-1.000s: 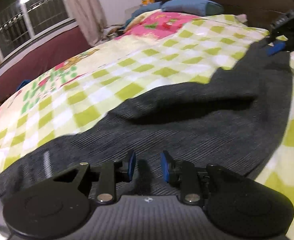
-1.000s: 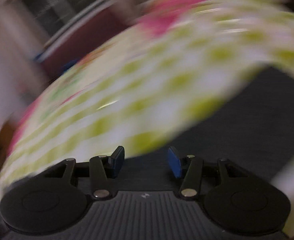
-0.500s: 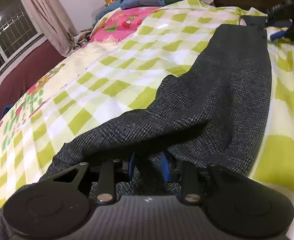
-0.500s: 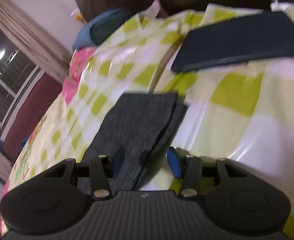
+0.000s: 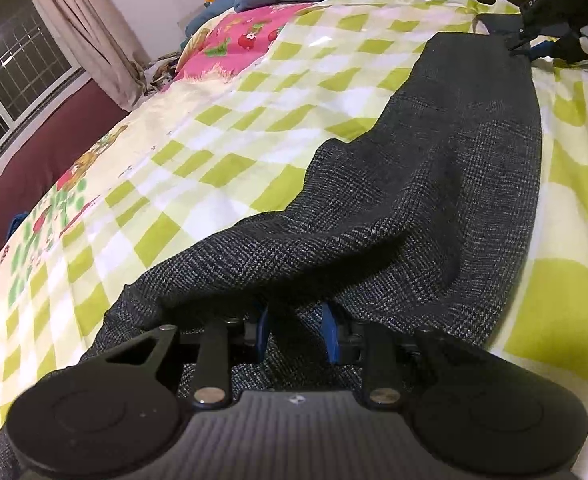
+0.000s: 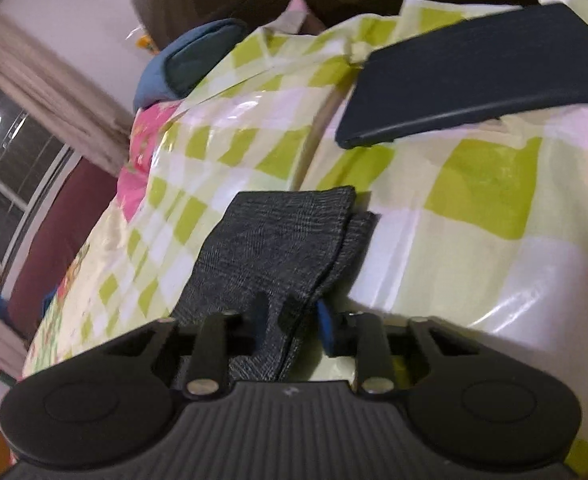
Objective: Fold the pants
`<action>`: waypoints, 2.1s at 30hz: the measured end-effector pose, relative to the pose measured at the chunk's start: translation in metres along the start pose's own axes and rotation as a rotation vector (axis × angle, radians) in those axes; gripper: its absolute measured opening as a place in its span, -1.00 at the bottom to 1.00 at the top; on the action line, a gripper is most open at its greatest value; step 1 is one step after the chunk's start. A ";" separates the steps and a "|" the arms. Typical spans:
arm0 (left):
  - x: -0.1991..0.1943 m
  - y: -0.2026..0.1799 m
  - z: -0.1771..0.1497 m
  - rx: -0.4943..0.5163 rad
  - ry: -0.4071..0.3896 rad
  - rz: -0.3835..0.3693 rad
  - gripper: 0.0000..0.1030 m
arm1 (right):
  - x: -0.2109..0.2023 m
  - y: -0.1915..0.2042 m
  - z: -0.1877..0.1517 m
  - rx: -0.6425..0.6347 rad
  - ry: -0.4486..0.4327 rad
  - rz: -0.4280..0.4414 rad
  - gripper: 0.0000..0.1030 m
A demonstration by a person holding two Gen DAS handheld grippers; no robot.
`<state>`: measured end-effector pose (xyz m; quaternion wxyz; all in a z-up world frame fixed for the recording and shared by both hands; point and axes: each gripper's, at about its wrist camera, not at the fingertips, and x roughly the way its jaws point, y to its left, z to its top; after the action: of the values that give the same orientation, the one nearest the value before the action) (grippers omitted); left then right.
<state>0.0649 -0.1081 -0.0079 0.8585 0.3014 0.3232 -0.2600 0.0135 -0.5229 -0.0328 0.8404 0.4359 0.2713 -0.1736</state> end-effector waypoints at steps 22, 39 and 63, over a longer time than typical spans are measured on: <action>0.001 -0.002 -0.003 0.012 -0.003 -0.009 -0.18 | -0.006 -0.014 0.004 0.152 0.026 0.047 -0.45; 0.002 -0.002 -0.005 0.008 -0.008 -0.013 -0.17 | 0.002 -0.008 0.002 0.159 0.075 0.048 -0.44; 0.005 -0.003 -0.007 0.012 -0.016 -0.011 -0.14 | -0.012 -0.022 -0.014 0.220 0.015 0.064 -0.95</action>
<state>0.0637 -0.1066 -0.0162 0.8578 0.3027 0.3164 -0.2692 -0.0117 -0.5224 -0.0464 0.7906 0.5351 0.2428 -0.1724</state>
